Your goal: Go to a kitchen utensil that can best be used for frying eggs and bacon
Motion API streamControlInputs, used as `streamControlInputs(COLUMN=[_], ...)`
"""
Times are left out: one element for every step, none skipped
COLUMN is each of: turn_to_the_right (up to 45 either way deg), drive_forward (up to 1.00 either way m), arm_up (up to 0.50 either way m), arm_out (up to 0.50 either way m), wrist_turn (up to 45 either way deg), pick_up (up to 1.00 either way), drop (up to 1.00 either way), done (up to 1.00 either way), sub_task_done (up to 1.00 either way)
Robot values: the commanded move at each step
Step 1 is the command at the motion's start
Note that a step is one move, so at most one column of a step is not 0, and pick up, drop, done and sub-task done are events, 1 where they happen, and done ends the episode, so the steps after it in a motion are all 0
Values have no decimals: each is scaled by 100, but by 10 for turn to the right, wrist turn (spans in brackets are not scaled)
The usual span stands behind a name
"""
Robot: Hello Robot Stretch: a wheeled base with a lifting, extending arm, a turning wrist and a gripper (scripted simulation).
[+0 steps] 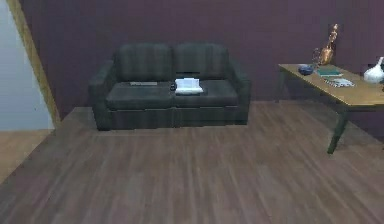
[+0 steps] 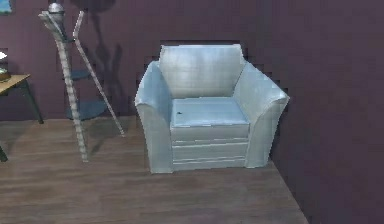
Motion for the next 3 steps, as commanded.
streamControlInputs(turn_to_the_right=[0,-450,-30], drive_forward=[5,0,0], arm_up=[0,0,0], arm_out=[0,0,0], wrist_turn=[0,0,0], pick_up=[0,0,0], drop=[0,0,0], done=[0,0,0], sub_task_done=[0,0,0])
